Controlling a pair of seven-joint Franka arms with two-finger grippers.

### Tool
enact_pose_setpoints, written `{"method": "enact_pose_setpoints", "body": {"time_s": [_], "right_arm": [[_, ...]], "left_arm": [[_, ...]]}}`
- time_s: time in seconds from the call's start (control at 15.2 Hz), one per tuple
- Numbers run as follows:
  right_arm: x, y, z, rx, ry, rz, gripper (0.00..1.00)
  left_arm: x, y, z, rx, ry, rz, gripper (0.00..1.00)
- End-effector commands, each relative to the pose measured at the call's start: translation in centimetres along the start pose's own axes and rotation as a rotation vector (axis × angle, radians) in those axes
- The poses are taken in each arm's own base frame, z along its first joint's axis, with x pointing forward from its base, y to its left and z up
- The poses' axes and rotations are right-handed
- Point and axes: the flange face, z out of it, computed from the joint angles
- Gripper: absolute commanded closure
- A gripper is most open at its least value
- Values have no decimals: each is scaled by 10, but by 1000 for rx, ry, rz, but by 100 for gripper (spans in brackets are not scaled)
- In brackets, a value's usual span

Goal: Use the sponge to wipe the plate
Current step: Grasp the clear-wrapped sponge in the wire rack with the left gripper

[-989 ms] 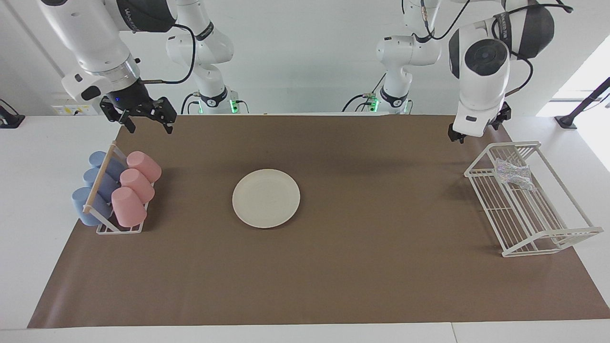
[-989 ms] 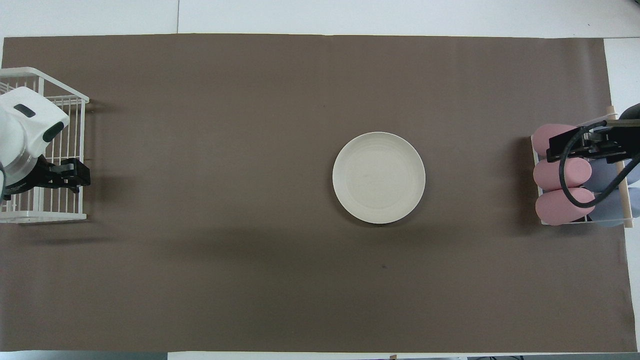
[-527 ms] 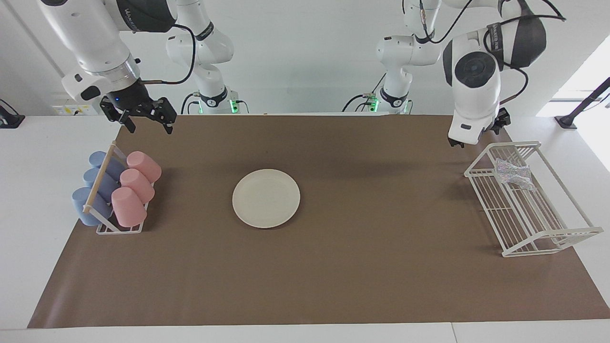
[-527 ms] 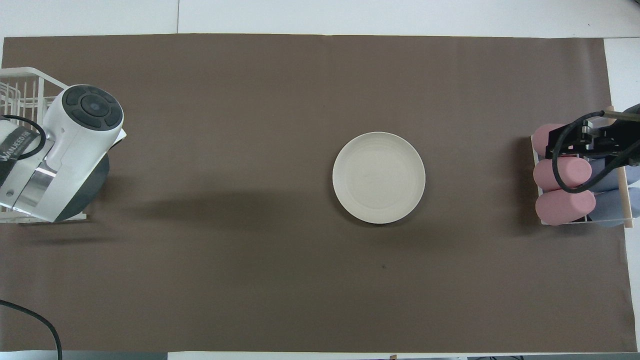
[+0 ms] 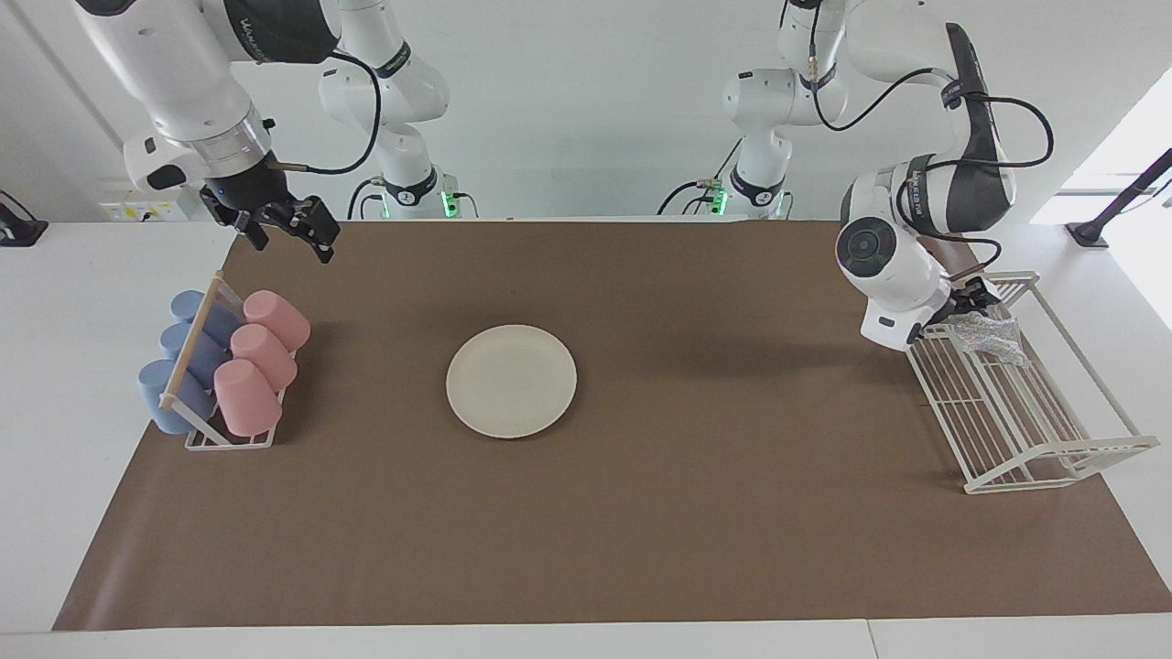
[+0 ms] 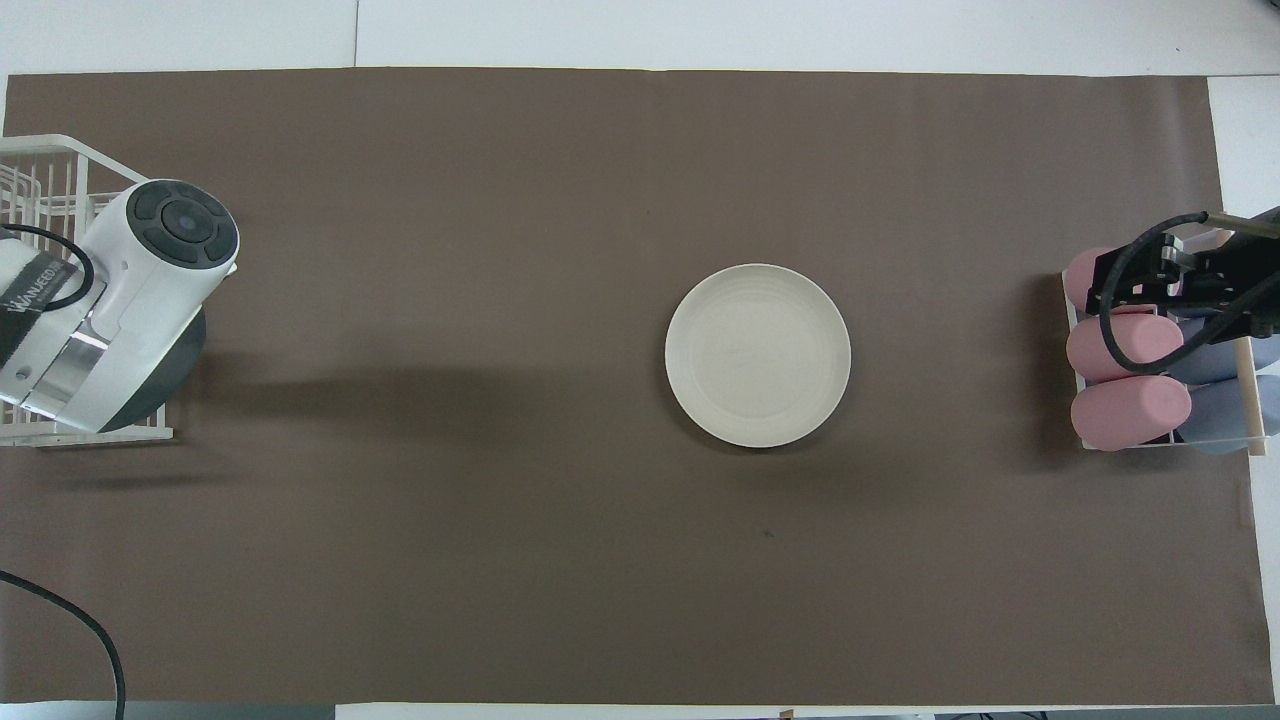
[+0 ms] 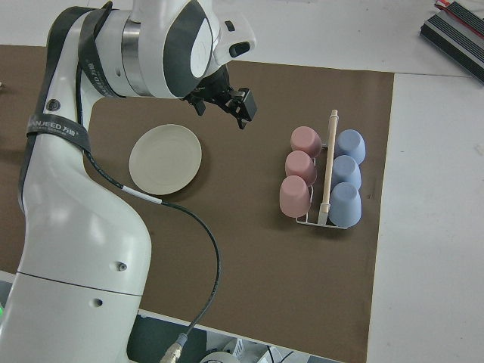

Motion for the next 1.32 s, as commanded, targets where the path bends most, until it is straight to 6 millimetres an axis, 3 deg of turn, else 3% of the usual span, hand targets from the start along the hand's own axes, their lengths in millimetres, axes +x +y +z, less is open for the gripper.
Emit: {"method": "enact_pose_setpoints", "body": {"time_s": [0.0, 0.33, 0.59, 0.86, 0.92, 0.99, 1.25], "right_arm": [[-11, 0, 0, 14, -21, 83, 0], [-14, 0, -1, 13, -32, 150, 0], [-19, -17, -1, 12, -31, 252, 0], [-22, -22, -2, 23, -37, 279, 0], [-23, -21, -1, 21, -45, 282, 0], [-24, -21, 0, 16, -57, 292, 0], [-25, -21, 0, 13, -55, 438, 0]], "left_arm": [[4, -1, 9, 34, 23, 8, 1], [8, -8, 5, 68, 42, 11, 16], [8, -7, 4, 64, 41, 8, 38], [9, -8, 2, 67, 40, 5, 74], [8, -10, 1, 68, 39, 4, 90], [8, -10, 1, 66, 38, 4, 100], [10, -15, -5, 44, 44, -11, 100]]}}
